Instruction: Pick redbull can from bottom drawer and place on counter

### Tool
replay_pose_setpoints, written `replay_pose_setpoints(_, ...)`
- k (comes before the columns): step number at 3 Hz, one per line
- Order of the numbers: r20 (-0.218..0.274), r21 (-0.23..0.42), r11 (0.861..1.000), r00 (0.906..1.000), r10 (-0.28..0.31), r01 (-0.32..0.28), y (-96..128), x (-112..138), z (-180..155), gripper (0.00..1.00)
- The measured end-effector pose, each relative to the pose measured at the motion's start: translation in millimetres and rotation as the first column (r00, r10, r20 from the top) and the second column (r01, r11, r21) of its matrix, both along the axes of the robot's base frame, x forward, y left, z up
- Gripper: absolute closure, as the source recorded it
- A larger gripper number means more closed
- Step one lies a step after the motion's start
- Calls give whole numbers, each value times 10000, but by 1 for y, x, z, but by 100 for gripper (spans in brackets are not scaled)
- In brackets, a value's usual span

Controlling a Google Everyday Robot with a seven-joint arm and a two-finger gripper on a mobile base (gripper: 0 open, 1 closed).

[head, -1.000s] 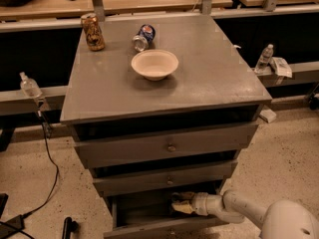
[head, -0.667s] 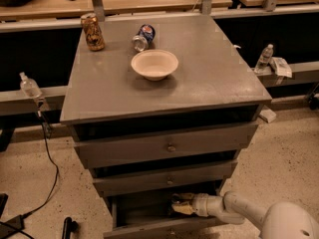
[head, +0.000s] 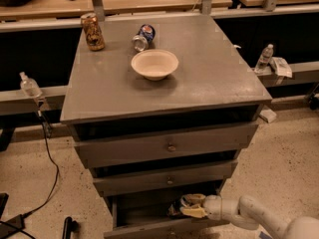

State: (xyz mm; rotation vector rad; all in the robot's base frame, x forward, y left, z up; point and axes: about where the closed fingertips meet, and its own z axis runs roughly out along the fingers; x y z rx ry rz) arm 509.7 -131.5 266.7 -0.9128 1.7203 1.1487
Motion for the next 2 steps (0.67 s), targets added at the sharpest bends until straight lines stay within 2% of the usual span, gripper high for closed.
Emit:
replay_pose_setpoints(1,254,141,9998,9996,138,-141,-12,-17,26,100)
replay_pose_setpoints(2,445,65,9999,9989,-158,155,-39,-34,60,100)
